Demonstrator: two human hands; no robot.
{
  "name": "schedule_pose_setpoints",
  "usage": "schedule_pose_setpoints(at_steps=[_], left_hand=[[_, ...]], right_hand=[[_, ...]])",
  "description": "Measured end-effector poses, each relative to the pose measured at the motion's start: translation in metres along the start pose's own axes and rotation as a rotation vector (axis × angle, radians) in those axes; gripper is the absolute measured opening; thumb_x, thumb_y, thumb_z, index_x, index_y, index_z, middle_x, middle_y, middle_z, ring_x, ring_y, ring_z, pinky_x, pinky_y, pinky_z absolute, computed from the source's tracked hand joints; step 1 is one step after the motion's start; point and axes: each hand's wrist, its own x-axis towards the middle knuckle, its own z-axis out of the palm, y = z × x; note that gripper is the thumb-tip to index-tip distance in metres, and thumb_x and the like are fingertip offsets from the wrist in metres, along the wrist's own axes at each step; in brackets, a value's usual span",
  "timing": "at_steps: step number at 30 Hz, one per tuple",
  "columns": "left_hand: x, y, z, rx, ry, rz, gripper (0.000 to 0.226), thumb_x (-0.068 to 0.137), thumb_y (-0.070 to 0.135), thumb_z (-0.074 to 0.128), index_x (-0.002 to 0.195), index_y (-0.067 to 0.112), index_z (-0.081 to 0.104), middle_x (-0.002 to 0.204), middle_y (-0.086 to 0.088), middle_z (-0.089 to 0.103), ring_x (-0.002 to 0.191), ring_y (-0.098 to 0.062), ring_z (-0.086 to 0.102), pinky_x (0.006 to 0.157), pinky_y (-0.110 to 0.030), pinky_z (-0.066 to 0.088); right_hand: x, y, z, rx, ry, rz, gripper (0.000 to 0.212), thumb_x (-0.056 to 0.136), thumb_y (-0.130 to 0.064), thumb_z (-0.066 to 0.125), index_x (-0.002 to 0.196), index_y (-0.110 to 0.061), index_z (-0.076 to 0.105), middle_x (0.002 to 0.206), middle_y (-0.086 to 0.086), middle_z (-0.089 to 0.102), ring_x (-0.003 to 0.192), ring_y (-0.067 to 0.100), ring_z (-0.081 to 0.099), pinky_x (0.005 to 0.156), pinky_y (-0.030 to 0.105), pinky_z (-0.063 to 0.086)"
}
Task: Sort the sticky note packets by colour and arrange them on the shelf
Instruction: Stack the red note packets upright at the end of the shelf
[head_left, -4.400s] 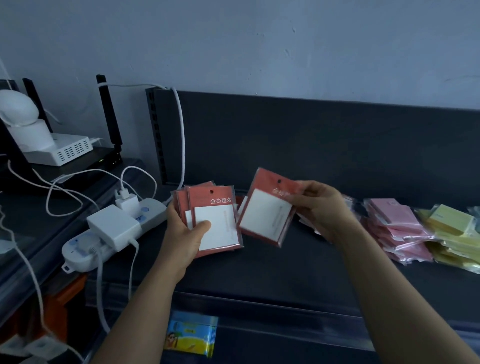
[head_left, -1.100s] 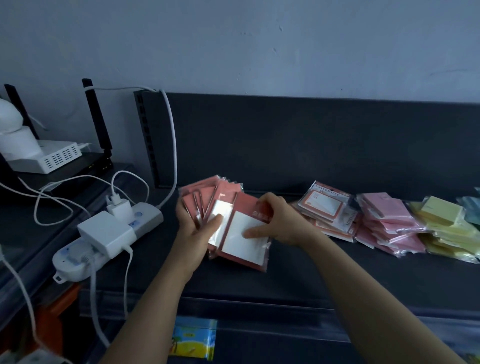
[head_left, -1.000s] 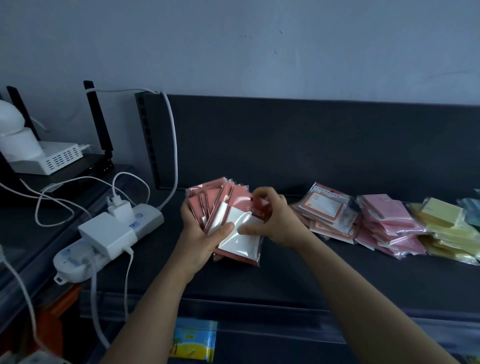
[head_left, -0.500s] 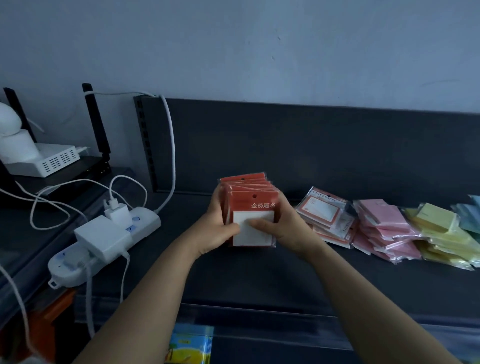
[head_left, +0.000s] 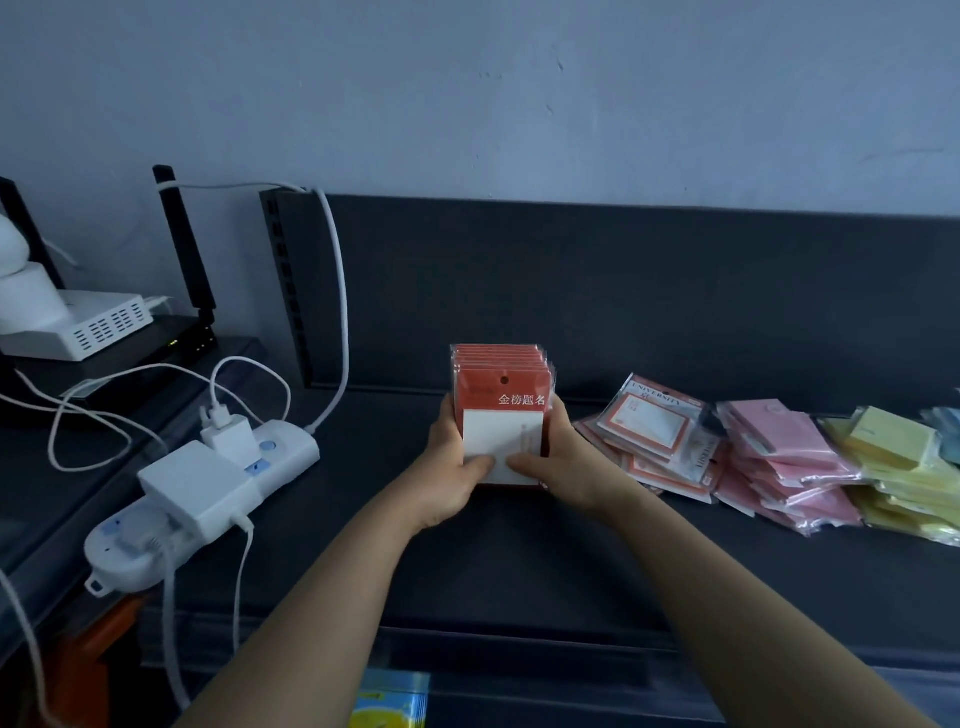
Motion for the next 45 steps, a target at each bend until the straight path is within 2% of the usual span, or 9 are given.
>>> schedule_pose_setpoints(at_steps=[8,15,24,29,31,33,36,40,45], left_hand=[[0.044,0.01,-0.022,-0.045,0.063,-0.019,0.069,0.098,0.022,0.052,0.15,0.035,0.009,0.131,0.014,0.039,0.114,-0.005,0.038,0.092,-0.026,0.032],[0.059,-0.012,-0.02,-0.06,0.063,-0.088,0.07,0.096,0.022,0.057,0.151,0.033,0.014,0.139,0.008,0.046,0.117,-0.009,0.046,0.096,-0.028,0.038],[0.059,-0.016,-0.021,-0.055,0.059,-0.112,0.083,0.09,0.027,0.064,0.15,0.039,0.007,0.143,0.006,0.044,0.128,-0.015,0.045,0.109,-0.042,0.038],[0.056,-0.01,-0.025,-0.012,0.107,-0.063,0.073,0.09,0.03,0.065,0.148,0.031,0.02,0.143,0.004,0.043,0.125,-0.014,0.046,0.1,-0.034,0.042],[0.051,-0.006,-0.027,0.022,0.183,-0.036,0.066,0.092,0.034,0.062,0.147,0.028,0.027,0.145,0.005,0.039,0.123,-0.012,0.046,0.093,-0.03,0.043],[0.046,-0.001,-0.028,0.058,0.28,-0.008,0.061,0.093,0.037,0.058,0.147,0.024,0.031,0.145,0.007,0.038,0.126,-0.011,0.043,0.096,-0.031,0.042],[0.035,0.01,-0.024,0.1,0.403,0.094,0.046,0.095,0.029,0.055,0.139,0.023,0.043,0.135,0.011,0.043,0.12,-0.004,0.04,0.092,-0.025,0.036],[0.025,0.029,-0.006,0.17,0.529,0.227,0.046,0.094,0.02,0.055,0.138,0.022,0.045,0.13,0.006,0.05,0.121,-0.011,0.047,0.098,-0.025,0.039],[0.027,0.063,0.048,0.129,0.31,0.242,0.047,0.097,0.021,0.053,0.142,0.015,0.042,0.138,0.0,0.051,0.127,-0.014,0.047,0.101,-0.021,0.035]], right_hand=[[0.054,-0.011,-0.003,0.116,0.056,-0.002,0.078,0.085,0.01,0.055,0.14,-0.028,0.017,0.116,-0.004,0.057,0.109,0.01,0.057,0.095,0.033,0.05],[0.071,0.013,0.003,0.195,-0.003,0.082,0.069,0.08,0.007,0.057,0.13,-0.034,0.034,0.126,0.007,0.058,0.116,0.02,0.058,0.097,0.041,0.05],[0.066,0.016,0.003,0.113,0.043,0.063,0.073,0.078,0.01,0.066,0.129,-0.03,0.032,0.115,-0.005,0.061,0.107,0.009,0.061,0.083,0.025,0.053],[0.058,0.003,0.001,-0.02,0.112,0.084,0.064,0.08,-0.007,0.073,0.126,-0.026,0.034,0.123,-0.003,0.056,0.11,0.012,0.059,0.076,0.019,0.053],[0.051,-0.005,-0.004,-0.142,0.176,0.101,0.079,0.083,-0.02,0.072,0.145,-0.021,0.022,0.147,0.002,0.039,0.127,0.018,0.048,0.093,0.03,0.051],[0.039,-0.014,-0.009,-0.26,0.243,0.096,0.088,0.089,-0.028,0.066,0.153,-0.019,0.006,0.159,-0.001,0.017,0.143,0.018,0.026,0.11,0.036,0.032],[0.019,-0.023,-0.018,-0.44,0.282,0.019,0.08,0.093,-0.033,0.058,0.154,-0.018,0.007,0.16,-0.004,0.011,0.146,0.013,0.013,0.116,0.031,0.019],[-0.004,-0.016,-0.038,-0.617,0.353,-0.016,0.068,0.097,-0.029,0.05,0.152,-0.012,0.014,0.16,0.001,0.013,0.144,0.018,0.021,0.117,0.029,0.018],[-0.041,0.008,-0.074,-0.678,0.392,0.084,0.051,0.1,-0.015,0.039,0.147,-0.001,0.026,0.156,0.013,0.02,0.145,0.025,0.018,0.116,0.03,0.015]])
